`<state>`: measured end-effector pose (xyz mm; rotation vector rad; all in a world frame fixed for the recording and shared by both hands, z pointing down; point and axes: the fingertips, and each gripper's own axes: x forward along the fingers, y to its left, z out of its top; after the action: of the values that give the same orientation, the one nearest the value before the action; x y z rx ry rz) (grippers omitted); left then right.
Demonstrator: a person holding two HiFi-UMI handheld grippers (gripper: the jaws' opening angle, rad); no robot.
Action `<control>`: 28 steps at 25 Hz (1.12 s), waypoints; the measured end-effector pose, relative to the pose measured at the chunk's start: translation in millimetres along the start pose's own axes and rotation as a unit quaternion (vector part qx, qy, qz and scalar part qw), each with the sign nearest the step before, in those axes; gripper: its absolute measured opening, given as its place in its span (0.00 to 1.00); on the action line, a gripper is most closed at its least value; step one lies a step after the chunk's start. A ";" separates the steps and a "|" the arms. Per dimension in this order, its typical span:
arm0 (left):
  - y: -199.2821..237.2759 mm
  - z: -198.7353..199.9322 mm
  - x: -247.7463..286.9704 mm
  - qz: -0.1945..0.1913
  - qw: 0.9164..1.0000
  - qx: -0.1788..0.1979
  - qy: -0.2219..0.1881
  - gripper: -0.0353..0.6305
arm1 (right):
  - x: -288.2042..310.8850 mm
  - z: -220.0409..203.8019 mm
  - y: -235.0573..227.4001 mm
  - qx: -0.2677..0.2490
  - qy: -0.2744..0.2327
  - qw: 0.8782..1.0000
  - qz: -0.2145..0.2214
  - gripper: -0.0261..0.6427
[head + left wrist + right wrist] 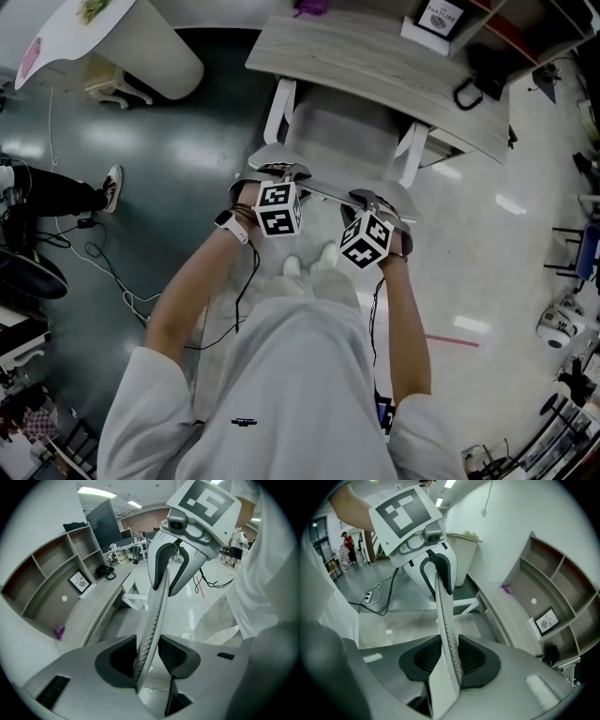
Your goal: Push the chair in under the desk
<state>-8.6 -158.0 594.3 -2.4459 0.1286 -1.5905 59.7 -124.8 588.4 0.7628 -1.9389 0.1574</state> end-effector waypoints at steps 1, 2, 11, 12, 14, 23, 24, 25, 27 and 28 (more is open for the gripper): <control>1.9 -0.9 0.0 0.001 1.000 0.001 0.000 0.27 | 0.9 1.5 -1.0 0.001 0.000 1.000 0.002 0.22; 4.0 -2.1 -0.2 0.002 1.000 0.001 0.000 0.27 | 1.9 3.3 -2.1 0.001 0.000 1.000 0.004 0.22; 34.5 -9.2 2.8 0.008 1.000 -0.004 0.008 0.28 | 14.4 19.4 -22.3 0.004 -0.008 1.000 -0.009 0.22; 37.7 -10.1 3.2 0.009 1.000 -0.006 0.009 0.28 | 15.9 21.1 -24.3 0.005 -0.008 1.000 -0.007 0.22; 43.8 -10.2 4.7 0.010 1.000 -0.006 0.010 0.29 | 18.3 23.0 -29.1 0.006 -0.010 1.000 -0.006 0.22; 63.4 -12.1 9.5 0.023 1.000 0.001 0.011 0.30 | 25.2 31.1 -42.9 0.006 -0.016 1.000 -0.006 0.22; 64.2 -12.7 9.9 0.023 1.000 0.004 0.010 0.30 | 25.9 31.7 -43.1 0.005 -0.015 1.000 -0.011 0.22; 66.1 -13.8 9.9 0.023 1.000 0.006 0.010 0.30 | 26.9 33.2 -44.0 0.003 -0.015 1.000 -0.014 0.22; 72.7 -15.7 9.9 0.024 1.000 0.005 0.012 0.30 | 29.7 37.1 -48.2 -0.001 -0.014 1.000 -0.015 0.22; 75.9 -15.8 10.7 0.026 1.000 0.003 0.013 0.31 | 30.9 37.9 -50.6 -0.002 -0.014 1.000 -0.015 0.22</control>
<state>-15.1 -236.0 592.5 -2.3973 0.1903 -1.5983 50.5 -194.5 585.3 0.7947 -1.9516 0.1251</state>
